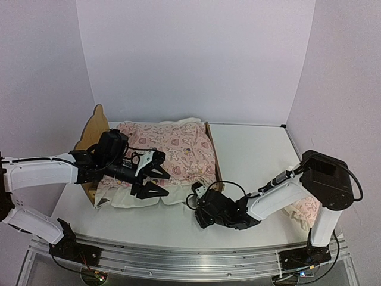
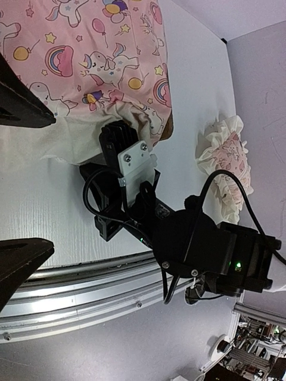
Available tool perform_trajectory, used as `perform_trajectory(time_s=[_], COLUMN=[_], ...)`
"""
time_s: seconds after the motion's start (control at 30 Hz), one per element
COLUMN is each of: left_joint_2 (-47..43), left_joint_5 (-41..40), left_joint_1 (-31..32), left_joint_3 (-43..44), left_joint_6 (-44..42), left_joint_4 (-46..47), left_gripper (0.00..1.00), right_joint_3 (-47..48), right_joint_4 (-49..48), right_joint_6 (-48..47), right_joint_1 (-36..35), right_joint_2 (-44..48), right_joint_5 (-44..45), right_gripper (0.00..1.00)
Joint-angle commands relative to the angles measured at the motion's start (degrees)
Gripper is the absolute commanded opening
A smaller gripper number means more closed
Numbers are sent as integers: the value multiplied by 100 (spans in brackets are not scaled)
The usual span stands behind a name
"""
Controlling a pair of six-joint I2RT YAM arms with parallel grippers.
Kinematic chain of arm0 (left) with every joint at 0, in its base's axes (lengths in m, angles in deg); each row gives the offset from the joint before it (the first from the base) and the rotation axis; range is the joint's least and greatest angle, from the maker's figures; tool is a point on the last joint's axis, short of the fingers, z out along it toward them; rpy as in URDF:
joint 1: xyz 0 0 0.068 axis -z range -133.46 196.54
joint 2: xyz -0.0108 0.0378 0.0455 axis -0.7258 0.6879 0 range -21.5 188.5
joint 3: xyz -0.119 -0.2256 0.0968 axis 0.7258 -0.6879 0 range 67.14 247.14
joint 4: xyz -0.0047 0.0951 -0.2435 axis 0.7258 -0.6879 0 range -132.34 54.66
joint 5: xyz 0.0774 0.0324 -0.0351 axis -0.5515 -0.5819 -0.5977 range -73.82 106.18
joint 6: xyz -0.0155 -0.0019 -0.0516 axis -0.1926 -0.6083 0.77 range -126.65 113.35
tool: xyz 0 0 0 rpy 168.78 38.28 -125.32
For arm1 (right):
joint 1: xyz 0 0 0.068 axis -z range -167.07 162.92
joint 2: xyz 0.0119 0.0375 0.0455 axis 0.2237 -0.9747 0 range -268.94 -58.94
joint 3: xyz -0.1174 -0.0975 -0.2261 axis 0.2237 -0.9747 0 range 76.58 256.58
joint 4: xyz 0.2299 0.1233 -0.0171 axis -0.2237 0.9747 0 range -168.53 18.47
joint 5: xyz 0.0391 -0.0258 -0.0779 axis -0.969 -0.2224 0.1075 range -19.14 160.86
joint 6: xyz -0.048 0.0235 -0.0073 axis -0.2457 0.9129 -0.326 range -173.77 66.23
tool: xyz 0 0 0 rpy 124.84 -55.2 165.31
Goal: Set up the pet bed
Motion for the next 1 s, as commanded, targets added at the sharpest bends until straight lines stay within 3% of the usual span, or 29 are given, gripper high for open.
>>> perform_trajectory(time_s=[0.0, 0.2, 0.43, 0.83, 0.97], left_joint_2=[-240, 16, 922, 2326, 2788], left_joint_5=[630, 848, 354, 89, -647], left_joint_1=[64, 531, 966, 1205, 1302], left_joint_3=[-41, -578, -918, -1001, -894], left_joint_6=[-144, 331, 813, -1376, -1506], left_joint_4=[273, 1134, 2864, 4187, 4810], left_gripper=[62, 56, 56, 61, 60], right_joint_3=[-302, -547, -544, -531, -626], right_joint_4=[127, 746, 995, 1001, 1048], right_joint_6=[244, 324, 527, 908, 988], right_joint_1=[26, 28, 135, 524, 609], right_joint_2=[481, 1445, 1600, 1916, 2067], right_joint_5=[-478, -1672, -2693, -3731, -3659], right_gripper=[2, 0, 0, 0, 0])
